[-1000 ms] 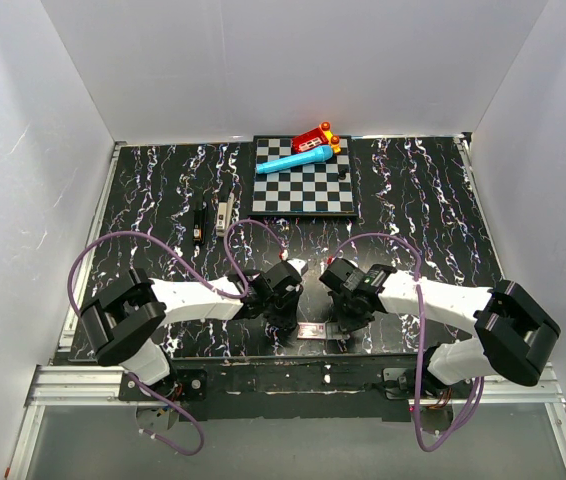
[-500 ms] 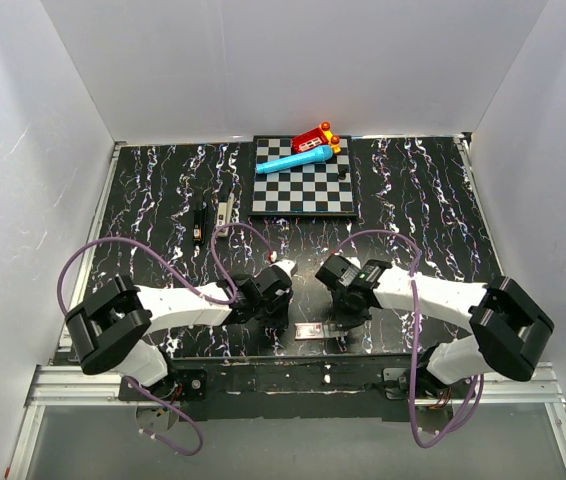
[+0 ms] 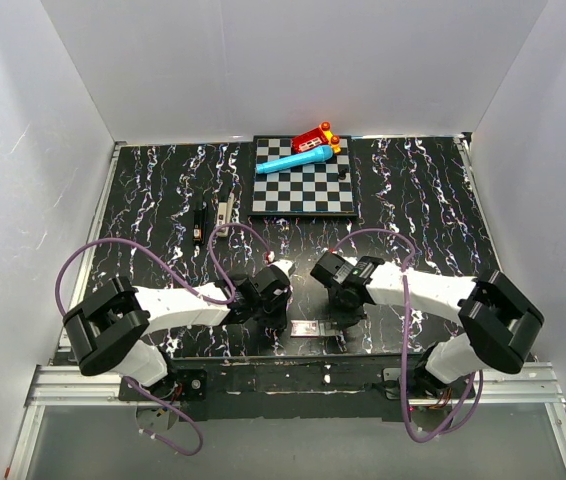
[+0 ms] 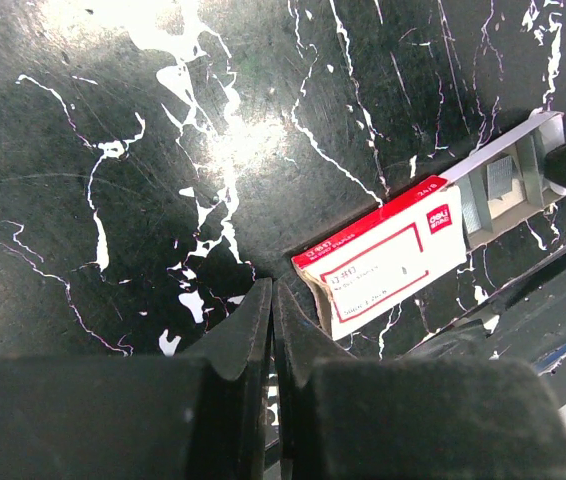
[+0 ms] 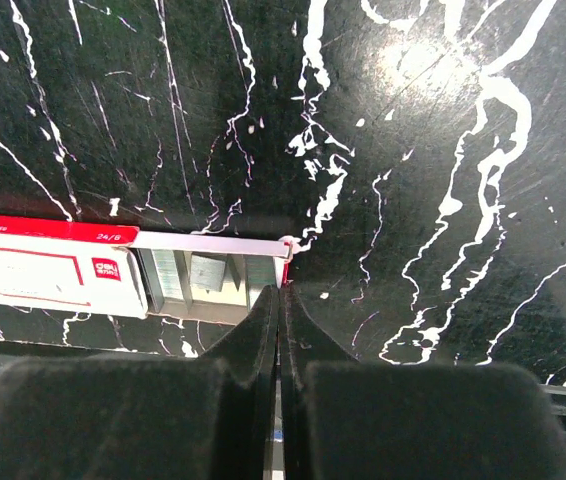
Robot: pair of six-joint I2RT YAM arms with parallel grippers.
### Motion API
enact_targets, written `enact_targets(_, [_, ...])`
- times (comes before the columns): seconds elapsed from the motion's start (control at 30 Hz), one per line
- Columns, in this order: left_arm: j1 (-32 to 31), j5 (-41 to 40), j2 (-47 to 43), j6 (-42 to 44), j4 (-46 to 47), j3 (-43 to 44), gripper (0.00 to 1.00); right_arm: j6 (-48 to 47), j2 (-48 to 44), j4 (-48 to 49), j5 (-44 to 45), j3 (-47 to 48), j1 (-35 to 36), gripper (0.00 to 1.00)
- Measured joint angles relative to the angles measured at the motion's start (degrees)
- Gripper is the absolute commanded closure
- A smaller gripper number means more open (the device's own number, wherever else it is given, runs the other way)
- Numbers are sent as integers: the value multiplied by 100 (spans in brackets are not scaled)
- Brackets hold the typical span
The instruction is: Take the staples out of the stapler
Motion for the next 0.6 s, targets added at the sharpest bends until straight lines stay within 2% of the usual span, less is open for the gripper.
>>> enact_targets(0.6, [15, 50, -11, -44, 44, -31, 100, 599, 199, 212, -120, 92, 7, 99])
